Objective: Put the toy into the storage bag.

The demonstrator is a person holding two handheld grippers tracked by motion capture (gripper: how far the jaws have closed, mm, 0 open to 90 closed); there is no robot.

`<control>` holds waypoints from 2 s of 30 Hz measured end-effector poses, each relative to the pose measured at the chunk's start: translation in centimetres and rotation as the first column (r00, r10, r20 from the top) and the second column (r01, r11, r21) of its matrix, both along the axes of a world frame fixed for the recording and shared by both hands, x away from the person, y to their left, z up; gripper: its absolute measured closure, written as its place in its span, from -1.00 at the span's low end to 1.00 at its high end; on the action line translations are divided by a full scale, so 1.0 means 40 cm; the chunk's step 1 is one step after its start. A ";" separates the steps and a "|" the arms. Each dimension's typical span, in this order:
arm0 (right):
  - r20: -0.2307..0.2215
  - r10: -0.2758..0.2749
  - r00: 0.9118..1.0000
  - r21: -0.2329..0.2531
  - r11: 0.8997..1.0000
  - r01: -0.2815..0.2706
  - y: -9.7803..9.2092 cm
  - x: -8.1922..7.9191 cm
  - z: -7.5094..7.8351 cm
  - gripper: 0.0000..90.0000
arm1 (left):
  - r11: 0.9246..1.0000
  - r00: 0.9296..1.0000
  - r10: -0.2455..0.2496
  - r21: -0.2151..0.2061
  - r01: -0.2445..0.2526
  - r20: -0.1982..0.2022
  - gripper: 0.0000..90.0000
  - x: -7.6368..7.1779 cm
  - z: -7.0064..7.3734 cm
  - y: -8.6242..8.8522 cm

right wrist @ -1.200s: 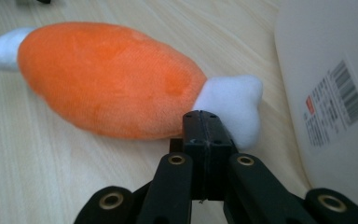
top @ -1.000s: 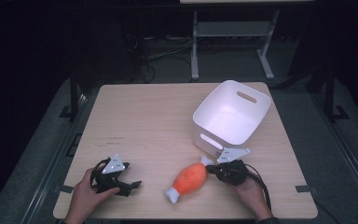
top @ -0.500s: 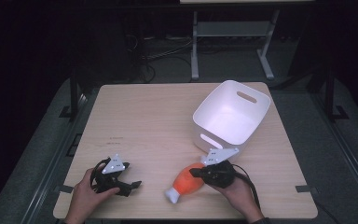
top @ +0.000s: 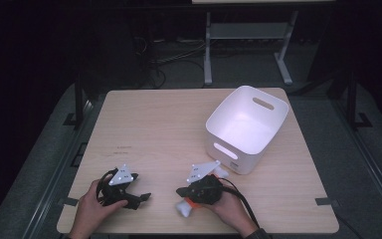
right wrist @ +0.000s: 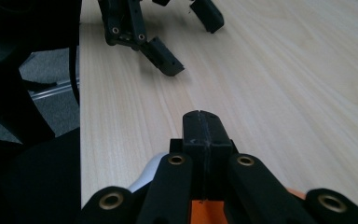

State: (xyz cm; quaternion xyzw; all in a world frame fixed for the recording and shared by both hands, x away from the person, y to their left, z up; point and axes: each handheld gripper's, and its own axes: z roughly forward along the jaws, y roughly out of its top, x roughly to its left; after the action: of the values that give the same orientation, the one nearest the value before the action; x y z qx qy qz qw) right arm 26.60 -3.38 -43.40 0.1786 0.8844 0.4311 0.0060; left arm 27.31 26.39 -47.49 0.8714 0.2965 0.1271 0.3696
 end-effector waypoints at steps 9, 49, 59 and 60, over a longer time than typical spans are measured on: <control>-0.018 0.030 0.999 -0.051 0.998 -0.031 0.019 -0.012 -0.020 0.99 | 1.000 1.000 -0.001 0.001 0.001 0.000 -0.71 0.000 0.000 0.000; -0.033 -0.097 0.995 -0.079 0.992 0.094 -0.218 -0.048 -0.006 0.99 | 1.000 1.000 -0.001 0.001 0.001 0.000 -0.71 0.000 0.000 0.000; -0.020 -0.133 0.991 -0.054 0.990 0.131 -0.246 -0.034 0.015 0.77 | 1.000 1.000 -0.001 0.001 0.001 0.000 -0.71 0.000 0.000 0.000; -0.021 -0.132 0.991 -0.054 0.990 0.131 -0.244 -0.032 0.018 0.67 | 1.000 1.000 -0.001 0.001 0.001 0.000 -0.71 0.000 0.000 0.000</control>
State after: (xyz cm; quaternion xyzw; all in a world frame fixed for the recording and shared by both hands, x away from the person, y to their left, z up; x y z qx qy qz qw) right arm 25.31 -13.15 -42.70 0.2418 0.8816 0.4043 0.0280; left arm 27.31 26.40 -47.48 0.8718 0.2960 0.1271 0.3691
